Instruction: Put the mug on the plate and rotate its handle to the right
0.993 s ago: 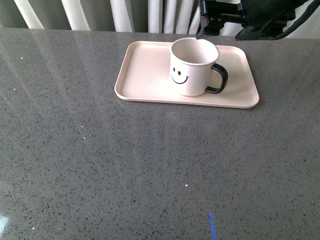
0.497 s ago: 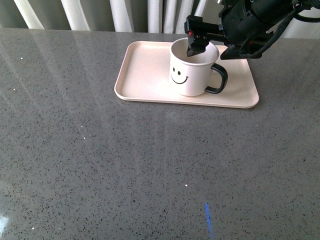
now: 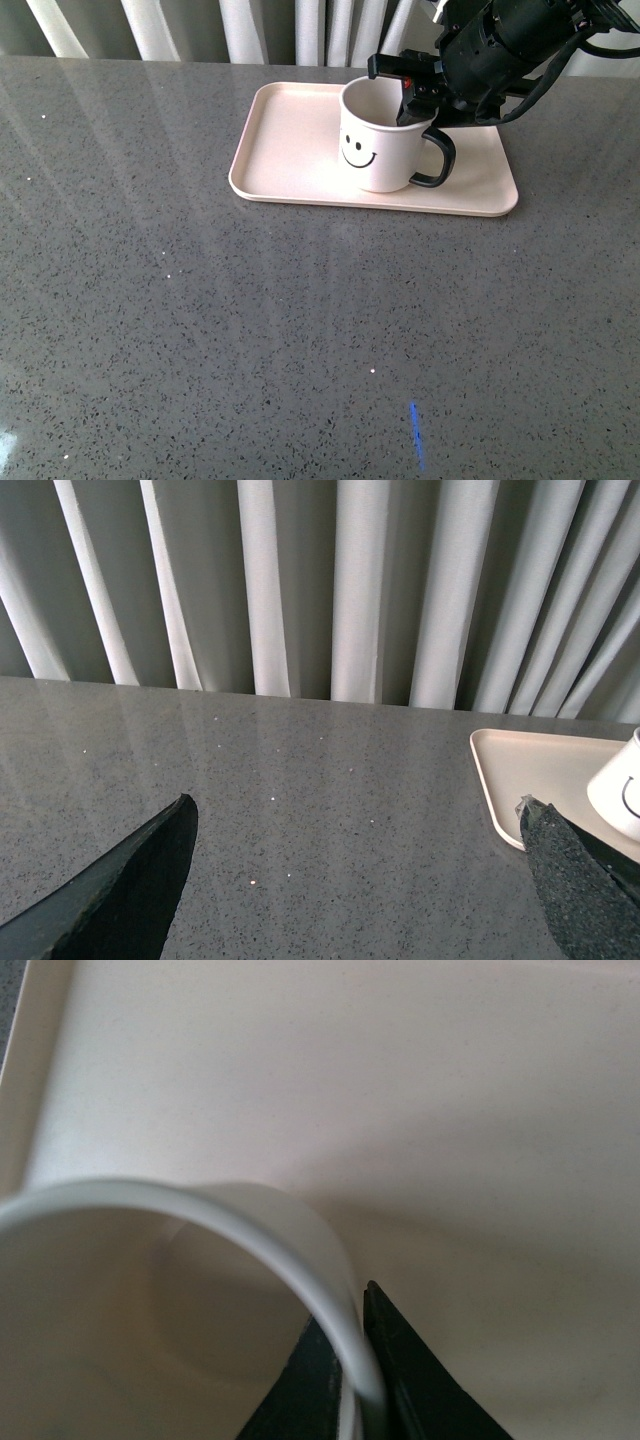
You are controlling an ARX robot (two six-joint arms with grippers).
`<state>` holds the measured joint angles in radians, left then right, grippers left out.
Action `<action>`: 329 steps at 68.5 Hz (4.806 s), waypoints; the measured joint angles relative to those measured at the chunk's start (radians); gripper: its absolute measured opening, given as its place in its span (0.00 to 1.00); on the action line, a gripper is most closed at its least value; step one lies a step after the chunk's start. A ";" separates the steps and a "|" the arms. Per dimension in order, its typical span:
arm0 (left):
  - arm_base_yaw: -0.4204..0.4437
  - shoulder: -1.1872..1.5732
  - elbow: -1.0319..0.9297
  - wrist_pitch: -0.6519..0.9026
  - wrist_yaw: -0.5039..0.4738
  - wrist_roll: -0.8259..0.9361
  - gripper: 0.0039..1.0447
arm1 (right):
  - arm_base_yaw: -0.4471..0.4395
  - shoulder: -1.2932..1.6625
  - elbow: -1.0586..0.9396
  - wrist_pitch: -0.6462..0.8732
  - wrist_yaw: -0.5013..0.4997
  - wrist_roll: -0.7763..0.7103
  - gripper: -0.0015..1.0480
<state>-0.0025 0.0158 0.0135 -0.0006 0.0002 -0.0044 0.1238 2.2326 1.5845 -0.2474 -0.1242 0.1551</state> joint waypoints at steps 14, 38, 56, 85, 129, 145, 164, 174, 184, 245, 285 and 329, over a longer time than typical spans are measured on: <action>0.000 0.000 0.000 0.000 0.000 0.000 0.91 | -0.019 -0.013 0.006 -0.030 -0.011 -0.028 0.02; 0.000 0.000 0.000 0.000 0.000 0.000 0.91 | -0.051 -0.079 0.100 -0.161 -0.102 -0.324 0.02; 0.000 0.000 0.000 0.000 0.000 0.000 0.91 | -0.055 -0.033 0.169 -0.256 -0.101 -0.583 0.02; 0.000 0.000 0.000 0.000 0.000 0.000 0.91 | -0.038 0.086 0.291 -0.313 -0.104 -0.706 0.02; 0.000 0.000 0.000 0.000 0.000 0.000 0.91 | -0.027 0.159 0.369 -0.370 -0.095 -0.753 0.02; 0.000 0.000 0.000 0.000 0.000 0.000 0.91 | -0.027 0.163 0.369 -0.376 -0.087 -0.757 0.32; 0.000 0.000 0.000 0.000 0.000 0.000 0.91 | -0.026 0.161 0.393 -0.381 -0.102 -0.756 0.80; 0.000 0.000 0.000 0.000 0.000 0.000 0.91 | -0.027 0.138 0.384 -0.375 -0.107 -0.756 0.92; 0.000 0.000 0.000 0.000 0.000 0.000 0.91 | -0.034 0.068 0.352 -0.341 -0.133 -0.752 0.91; 0.000 0.000 0.000 0.000 0.000 0.000 0.91 | -0.106 -0.655 -0.983 1.226 0.124 -0.170 0.03; 0.000 0.000 0.000 0.000 0.000 0.000 0.91 | -0.124 -1.075 -1.413 1.221 0.125 -0.166 0.02; 0.000 0.000 0.000 0.000 0.000 0.000 0.91 | -0.124 -1.492 -1.564 0.959 0.124 -0.166 0.02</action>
<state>-0.0025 0.0158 0.0135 -0.0006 0.0002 -0.0044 -0.0002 0.7406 0.0200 0.7116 0.0002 -0.0109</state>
